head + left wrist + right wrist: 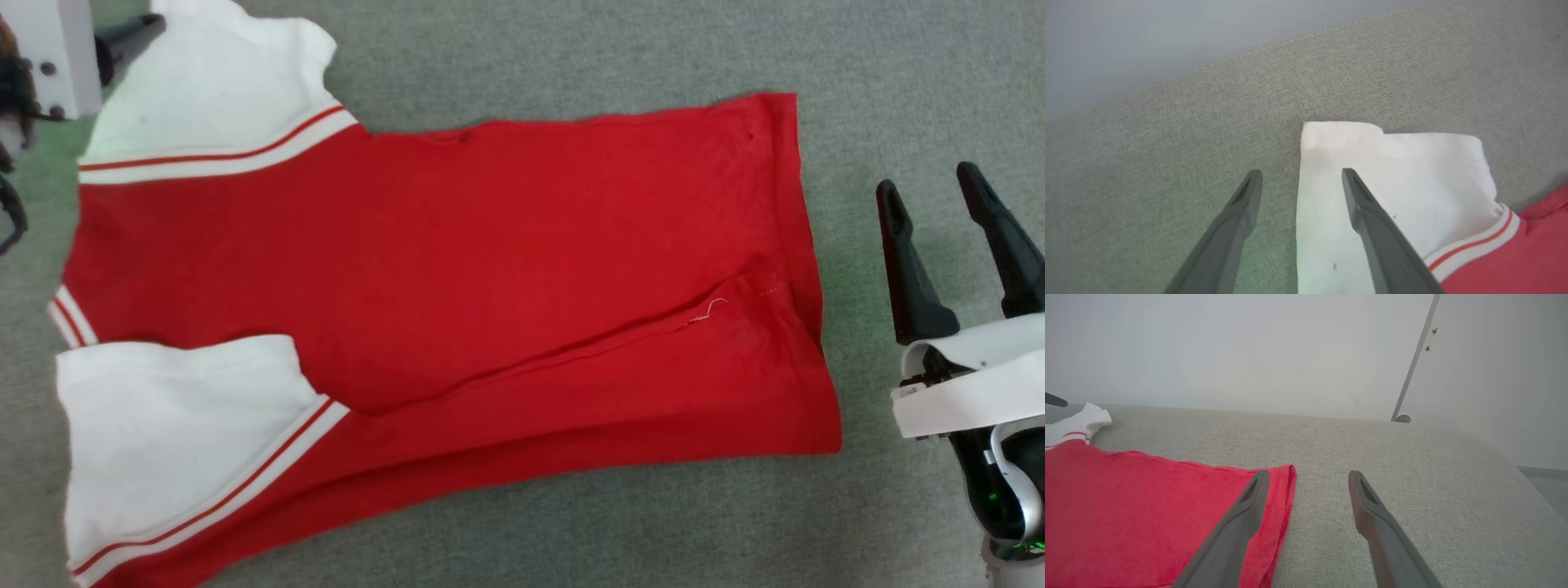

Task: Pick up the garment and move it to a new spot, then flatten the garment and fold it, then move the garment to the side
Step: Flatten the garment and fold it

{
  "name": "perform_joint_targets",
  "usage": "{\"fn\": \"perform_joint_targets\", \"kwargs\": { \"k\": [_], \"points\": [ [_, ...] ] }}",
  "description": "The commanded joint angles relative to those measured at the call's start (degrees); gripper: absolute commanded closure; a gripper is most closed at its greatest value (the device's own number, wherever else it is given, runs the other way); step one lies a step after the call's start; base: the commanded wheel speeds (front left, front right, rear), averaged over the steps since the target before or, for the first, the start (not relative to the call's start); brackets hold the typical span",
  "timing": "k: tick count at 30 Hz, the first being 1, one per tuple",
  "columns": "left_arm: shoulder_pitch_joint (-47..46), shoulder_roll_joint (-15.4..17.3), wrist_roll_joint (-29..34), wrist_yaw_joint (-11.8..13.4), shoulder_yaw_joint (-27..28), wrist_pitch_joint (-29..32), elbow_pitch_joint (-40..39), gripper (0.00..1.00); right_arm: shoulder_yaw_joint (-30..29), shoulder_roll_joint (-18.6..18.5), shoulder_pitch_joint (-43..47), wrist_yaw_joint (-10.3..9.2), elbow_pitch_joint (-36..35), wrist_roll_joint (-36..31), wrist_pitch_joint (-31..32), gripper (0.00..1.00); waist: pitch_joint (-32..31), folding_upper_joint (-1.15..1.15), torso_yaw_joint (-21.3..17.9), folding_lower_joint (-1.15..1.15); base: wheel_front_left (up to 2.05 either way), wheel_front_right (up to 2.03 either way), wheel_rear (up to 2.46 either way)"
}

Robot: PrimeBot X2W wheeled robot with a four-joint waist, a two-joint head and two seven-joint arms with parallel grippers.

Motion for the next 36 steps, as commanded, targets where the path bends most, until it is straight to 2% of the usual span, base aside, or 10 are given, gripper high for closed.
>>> {"fn": "perform_joint_targets", "kwargs": {
  "k": [1,13,16,23,26,30,31,32,36],
  "points": [
    [-1.1,-0.3,0.1,-0.3,-0.1,0.3,0.4,0.00,0.1,0.2,-0.8,-0.05,0.1,0.1,-0.4,0.00,1.0,0.00,-0.7,0.00,0.00,0.00,0.00],
    [-5.3,-1.3,2.1,-0.7,-2.1,5.6,5.9,0.00,2.4,1.4,-2.7,-0.05,2.1,0.5,-0.7,0.00,3.6,0.00,-2.9,0.00,0.00,0.00,0.00],
    [-4.8,-1.8,0.9,-0.3,-1.9,7.2,7.8,0.00,2.6,1.5,-2.9,-0.05,2.5,0.6,-0.6,0.00,4.1,0.00,-3.4,0.00,0.00,0.00,0.00],
    [-2.4,-5.9,-3.5,2.6,-1.5,14.1,9.8,0.00,1.8,1.5,-2.8,-0.05,2.2,0.9,0.5,0.00,4.4,0.00,-3.3,0.00,0.00,0.00,0.00],
    [-1.4,-7.8,-5.3,4.7,-1.2,17.2,9.8,0.00,1.5,1.7,-3.2,-0.05,1.8,0.7,1.2,0.00,4.3,0.00,-3.1,0.00,0.00,0.00,0.00],
    [-1.2,-9.0,-6.0,6.5,-1.6,19.9,9.0,0.00,1.7,1.8,-3.9,-0.05,1.3,0.9,2.7,0.00,4.4,0.00,-3.0,0.00,0.00,0.00,0.00],
    [-1.2,-9.3,-6.2,6.7,-1.5,20.1,8.8,0.08,1.9,1.6,-4.1,-0.05,1.2,1.0,3.4,0.00,4.4,0.00,-3.0,0.00,0.00,0.00,0.00],
    [-1.3,-9.4,-6.1,6.1,-1.5,19.7,8.2,1.00,2.2,1.5,-4.4,-0.05,1.1,1.3,4.0,0.00,4.5,0.00,-3.0,0.00,0.00,0.00,0.00],
    [-2.7,-8.4,-4.0,5.4,-1.5,16.1,7.5,1.00,3.4,1.2,-6.4,-0.05,0.2,3.5,8.8,0.00,4.5,0.00,-3.0,0.00,0.00,0.00,0.00]
  ]
}}
